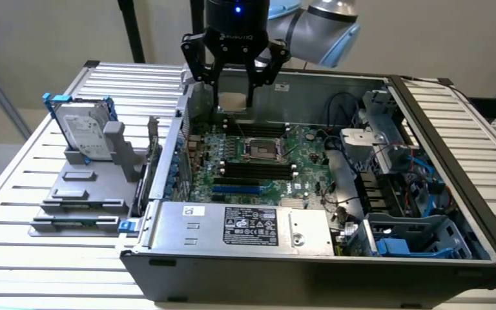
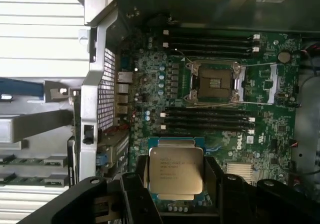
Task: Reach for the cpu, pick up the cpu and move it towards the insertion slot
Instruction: 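Pick up the cpu and move it towards the insertion slot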
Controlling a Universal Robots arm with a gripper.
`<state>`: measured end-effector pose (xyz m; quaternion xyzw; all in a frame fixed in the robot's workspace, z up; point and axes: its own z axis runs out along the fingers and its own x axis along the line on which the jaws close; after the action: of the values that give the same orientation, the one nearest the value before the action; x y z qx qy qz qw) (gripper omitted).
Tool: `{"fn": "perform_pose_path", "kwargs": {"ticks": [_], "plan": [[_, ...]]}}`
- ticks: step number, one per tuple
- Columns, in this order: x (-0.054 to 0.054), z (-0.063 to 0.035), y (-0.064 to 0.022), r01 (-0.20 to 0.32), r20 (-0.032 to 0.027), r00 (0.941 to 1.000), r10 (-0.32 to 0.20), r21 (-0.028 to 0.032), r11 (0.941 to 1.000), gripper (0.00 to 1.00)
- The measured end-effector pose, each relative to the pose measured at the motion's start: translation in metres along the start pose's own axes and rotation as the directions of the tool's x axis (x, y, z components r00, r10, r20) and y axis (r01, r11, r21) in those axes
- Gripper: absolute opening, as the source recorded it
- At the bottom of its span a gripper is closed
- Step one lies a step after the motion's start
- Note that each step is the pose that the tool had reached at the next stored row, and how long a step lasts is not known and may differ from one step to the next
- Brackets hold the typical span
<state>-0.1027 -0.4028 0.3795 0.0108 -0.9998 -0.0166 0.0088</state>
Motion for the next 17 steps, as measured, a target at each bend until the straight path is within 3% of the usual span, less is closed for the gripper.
{"fn": "perform_pose_path", "kwargs": {"ticks": [17], "plan": [[-0.038,0.0005,0.0356,0.000,-0.0001,1.0000,0.000,0.0001,1.0000,0.54]]}}
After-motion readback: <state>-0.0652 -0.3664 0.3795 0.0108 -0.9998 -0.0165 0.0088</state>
